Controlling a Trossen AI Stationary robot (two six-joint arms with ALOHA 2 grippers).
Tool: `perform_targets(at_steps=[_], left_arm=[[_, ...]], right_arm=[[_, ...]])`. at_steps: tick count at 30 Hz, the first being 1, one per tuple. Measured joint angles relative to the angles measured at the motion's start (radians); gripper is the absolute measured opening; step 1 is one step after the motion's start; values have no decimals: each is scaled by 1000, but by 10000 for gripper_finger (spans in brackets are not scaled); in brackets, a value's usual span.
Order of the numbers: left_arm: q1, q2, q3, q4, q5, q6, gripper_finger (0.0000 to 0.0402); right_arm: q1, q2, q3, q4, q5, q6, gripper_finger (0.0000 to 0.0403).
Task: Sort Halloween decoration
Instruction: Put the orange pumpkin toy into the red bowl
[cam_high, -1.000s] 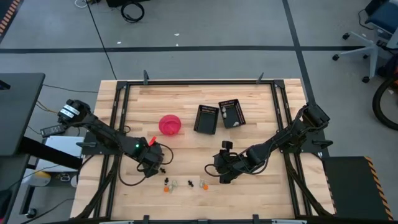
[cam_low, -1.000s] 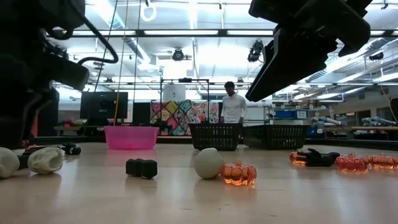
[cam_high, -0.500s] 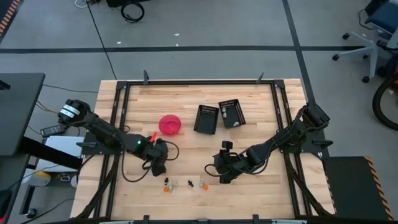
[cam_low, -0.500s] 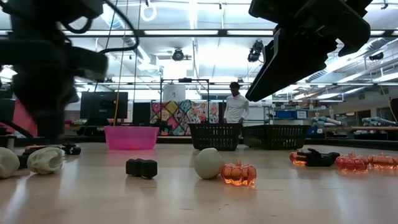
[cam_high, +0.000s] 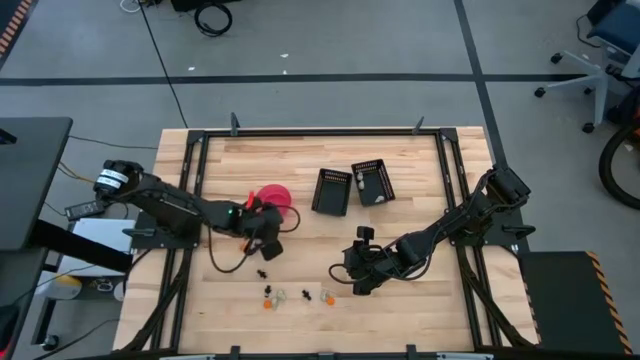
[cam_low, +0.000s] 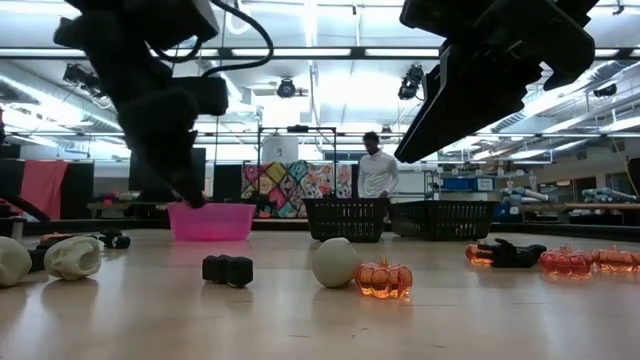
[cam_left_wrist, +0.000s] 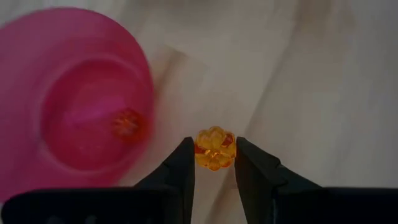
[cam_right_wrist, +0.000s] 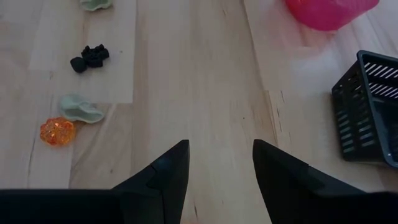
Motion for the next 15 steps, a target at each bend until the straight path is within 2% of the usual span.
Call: perform_targets(at_steps=[15], left_arm=[[99, 0, 1, 131, -12, 101, 107]], right_arm=[[0, 0, 0, 1, 0, 9, 181]])
